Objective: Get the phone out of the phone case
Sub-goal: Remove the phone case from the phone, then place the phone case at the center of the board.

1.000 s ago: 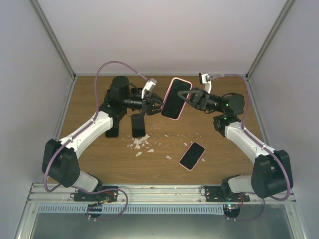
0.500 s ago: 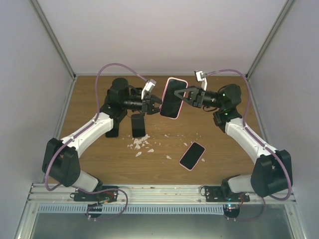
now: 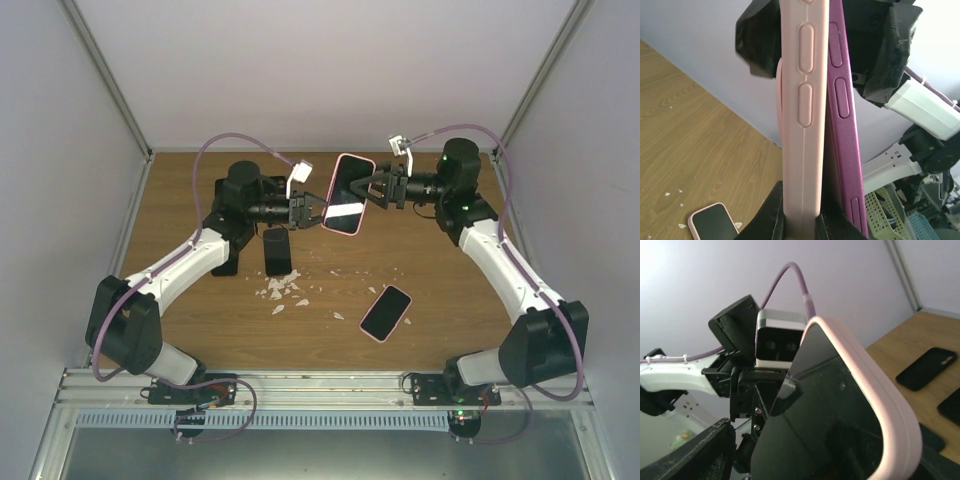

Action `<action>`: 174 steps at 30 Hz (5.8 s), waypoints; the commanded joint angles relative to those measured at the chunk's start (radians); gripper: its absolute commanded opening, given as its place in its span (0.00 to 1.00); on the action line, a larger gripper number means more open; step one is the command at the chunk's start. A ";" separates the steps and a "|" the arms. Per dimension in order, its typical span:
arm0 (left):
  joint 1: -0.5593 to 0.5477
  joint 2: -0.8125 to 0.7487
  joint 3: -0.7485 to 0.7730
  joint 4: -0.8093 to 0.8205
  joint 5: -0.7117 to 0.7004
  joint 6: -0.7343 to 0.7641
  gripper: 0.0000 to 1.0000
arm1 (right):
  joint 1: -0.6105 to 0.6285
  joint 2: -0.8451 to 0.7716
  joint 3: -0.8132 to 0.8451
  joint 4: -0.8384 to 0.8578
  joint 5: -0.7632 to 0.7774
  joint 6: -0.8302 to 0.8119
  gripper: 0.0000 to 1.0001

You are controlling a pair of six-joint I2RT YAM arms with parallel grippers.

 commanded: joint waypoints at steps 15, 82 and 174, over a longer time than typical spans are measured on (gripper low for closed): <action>0.054 0.025 0.006 -0.158 -0.323 -0.230 0.00 | 0.089 -0.064 0.117 -0.449 0.555 -0.693 0.83; 0.041 0.051 -0.059 -0.021 -0.158 -0.409 0.00 | 0.523 0.056 -0.142 0.092 1.556 -1.489 0.18; 0.123 0.867 0.654 -0.428 -0.575 0.056 0.14 | 0.290 -0.006 0.105 -0.355 1.325 -1.134 0.01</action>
